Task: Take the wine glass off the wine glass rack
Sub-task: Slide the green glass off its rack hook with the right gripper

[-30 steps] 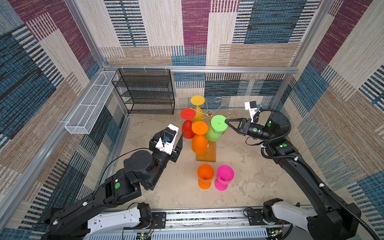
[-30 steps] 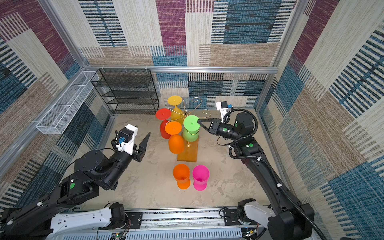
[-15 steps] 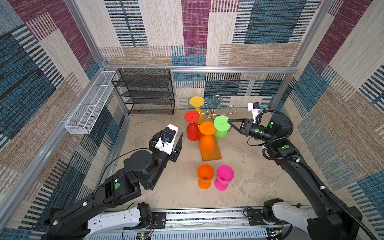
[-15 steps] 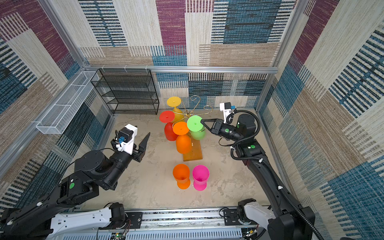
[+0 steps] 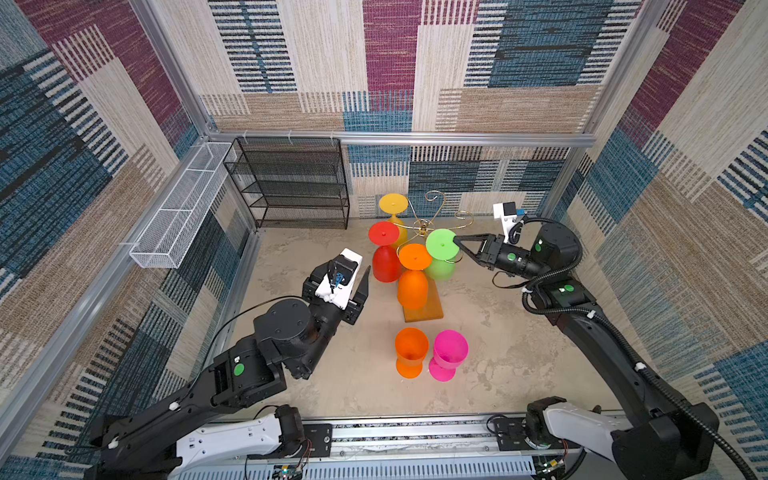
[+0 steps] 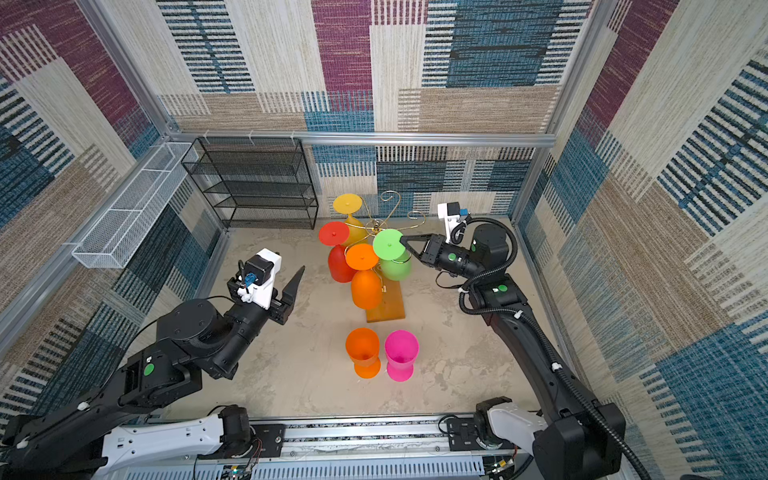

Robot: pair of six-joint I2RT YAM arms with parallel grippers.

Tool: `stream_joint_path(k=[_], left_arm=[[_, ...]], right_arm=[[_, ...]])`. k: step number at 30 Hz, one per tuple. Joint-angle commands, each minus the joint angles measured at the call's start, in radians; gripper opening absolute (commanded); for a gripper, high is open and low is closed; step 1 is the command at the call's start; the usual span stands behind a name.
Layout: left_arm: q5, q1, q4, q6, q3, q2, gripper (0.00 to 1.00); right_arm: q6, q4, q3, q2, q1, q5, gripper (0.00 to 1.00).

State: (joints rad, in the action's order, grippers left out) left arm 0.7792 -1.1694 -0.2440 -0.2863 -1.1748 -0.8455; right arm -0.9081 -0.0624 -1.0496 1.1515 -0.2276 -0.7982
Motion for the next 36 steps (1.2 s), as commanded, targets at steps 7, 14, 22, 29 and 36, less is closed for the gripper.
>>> stream_joint_path(k=[7, 14, 22, 29, 36], left_arm=[[-0.005, 0.004, 0.003, 0.025, -0.008, 0.0, 0.57], [-0.008, 0.008, 0.002, 0.031, -0.001, 0.0, 0.56], [-0.012, 0.012, -0.008, 0.04, 0.0, 0.003, 0.57], [-0.017, 0.015, -0.012, 0.045, 0.003, 0.006, 0.57], [-0.017, 0.017, -0.017, 0.048, 0.006, 0.011, 0.57]], right_arm=[[-0.03, -0.018, -0.033, -0.009, -0.001, 0.062, 0.0], [-0.026, 0.046, -0.063, -0.012, 0.0, 0.088, 0.0], [-0.027, 0.088, -0.056, -0.016, 0.0, 0.126, 0.0], [-0.041, 0.091, -0.046, -0.035, -0.001, 0.164, 0.0], [-0.04, 0.106, -0.048, -0.046, -0.001, 0.175, 0.0]])
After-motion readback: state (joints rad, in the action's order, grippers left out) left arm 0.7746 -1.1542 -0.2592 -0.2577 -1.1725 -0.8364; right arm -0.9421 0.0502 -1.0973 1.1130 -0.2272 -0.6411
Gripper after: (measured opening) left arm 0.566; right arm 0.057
